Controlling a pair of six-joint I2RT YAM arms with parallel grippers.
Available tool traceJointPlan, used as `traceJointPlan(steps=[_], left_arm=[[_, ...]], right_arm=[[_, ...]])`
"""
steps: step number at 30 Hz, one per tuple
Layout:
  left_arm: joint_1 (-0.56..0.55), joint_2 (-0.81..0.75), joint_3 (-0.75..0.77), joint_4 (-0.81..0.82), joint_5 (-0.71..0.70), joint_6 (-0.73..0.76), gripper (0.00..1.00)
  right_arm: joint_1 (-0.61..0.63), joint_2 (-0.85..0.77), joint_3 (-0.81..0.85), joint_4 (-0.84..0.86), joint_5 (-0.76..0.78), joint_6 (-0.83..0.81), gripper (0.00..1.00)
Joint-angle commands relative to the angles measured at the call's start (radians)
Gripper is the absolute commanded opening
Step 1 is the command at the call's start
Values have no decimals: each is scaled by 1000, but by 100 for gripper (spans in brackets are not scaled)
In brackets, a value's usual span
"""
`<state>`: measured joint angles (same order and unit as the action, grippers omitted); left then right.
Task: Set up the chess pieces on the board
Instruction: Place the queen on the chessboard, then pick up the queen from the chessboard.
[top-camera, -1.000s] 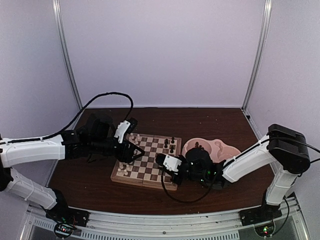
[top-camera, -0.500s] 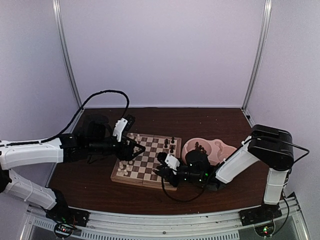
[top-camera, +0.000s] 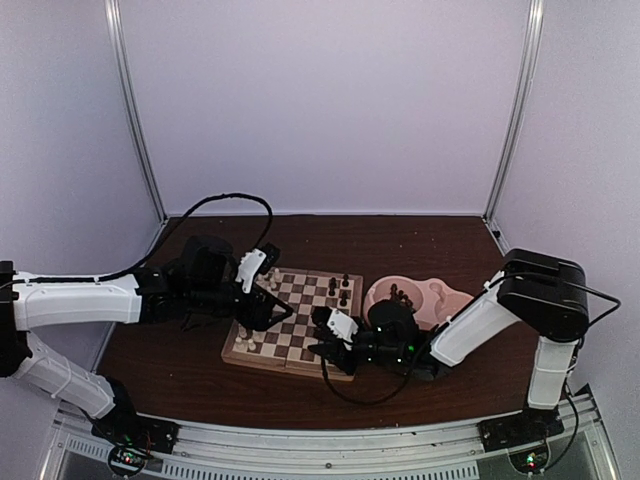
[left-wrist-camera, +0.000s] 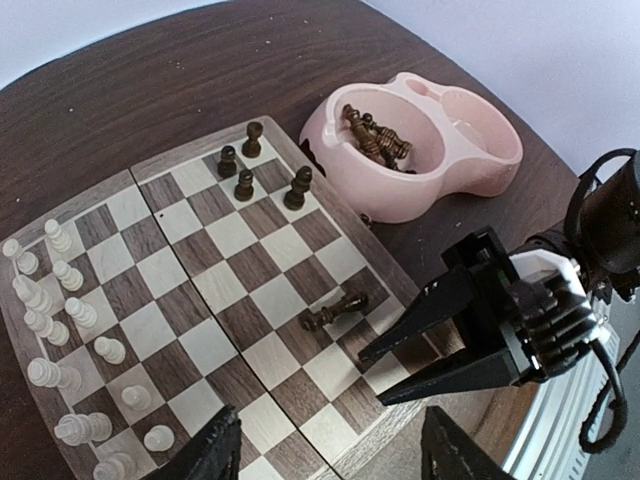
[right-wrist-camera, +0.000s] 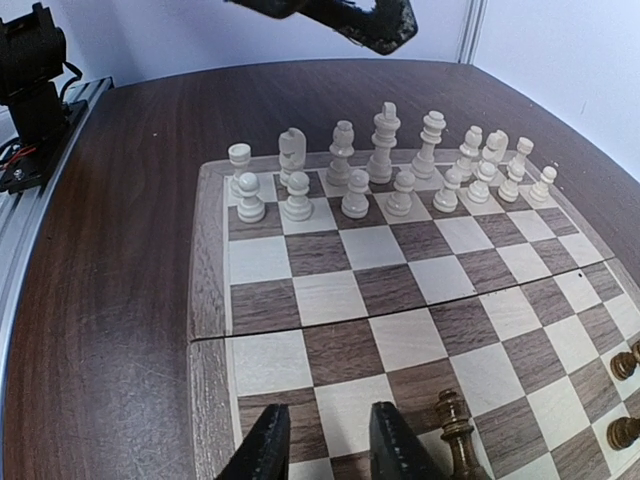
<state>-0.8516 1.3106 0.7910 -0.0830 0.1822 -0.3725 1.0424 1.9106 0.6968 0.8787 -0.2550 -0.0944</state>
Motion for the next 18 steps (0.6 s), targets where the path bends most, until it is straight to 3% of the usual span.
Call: traceJointPlan(steps=[1, 4, 8, 14, 18], left_arm=[[3, -19, 14, -8, -43, 35, 62], [3, -34, -3, 16, -60, 41, 62], [3, -63, -46, 65, -96, 48, 62], [3, -101, -77, 113, -108, 46, 62], [3, -111, -81, 115, -130, 51, 62]], right_arm=[[-5, -68, 14, -73, 37, -38, 34], [-13, -157, 14, -161, 60, -68, 38], [-61, -242, 68, -402, 66, -63, 42], [-94, -192, 232, -718, 22, -76, 45], [-94, -144, 306, -826, 54, -98, 47]])
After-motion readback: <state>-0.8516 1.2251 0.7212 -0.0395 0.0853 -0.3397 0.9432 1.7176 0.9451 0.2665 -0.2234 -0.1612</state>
